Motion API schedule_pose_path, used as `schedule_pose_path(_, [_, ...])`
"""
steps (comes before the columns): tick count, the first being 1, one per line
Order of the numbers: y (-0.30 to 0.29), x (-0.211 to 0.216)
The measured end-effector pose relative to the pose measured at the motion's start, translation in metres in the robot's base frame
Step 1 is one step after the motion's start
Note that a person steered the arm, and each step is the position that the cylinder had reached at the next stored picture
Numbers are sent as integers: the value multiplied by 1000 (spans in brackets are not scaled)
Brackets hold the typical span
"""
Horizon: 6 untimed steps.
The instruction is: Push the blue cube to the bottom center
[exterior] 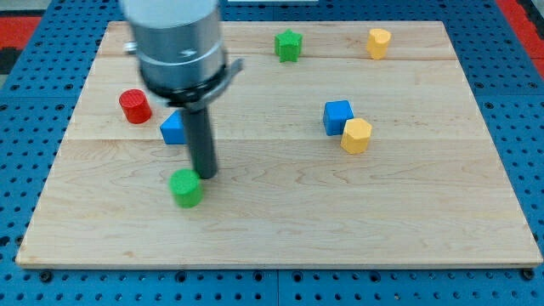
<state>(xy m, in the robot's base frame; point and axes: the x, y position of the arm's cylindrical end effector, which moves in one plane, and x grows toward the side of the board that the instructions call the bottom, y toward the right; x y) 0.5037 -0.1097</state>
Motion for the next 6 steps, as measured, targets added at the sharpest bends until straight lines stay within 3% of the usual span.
schedule_pose_path(2, [41, 27])
schedule_pose_path(4, [-50, 55])
schedule_pose_path(6, [-35, 54])
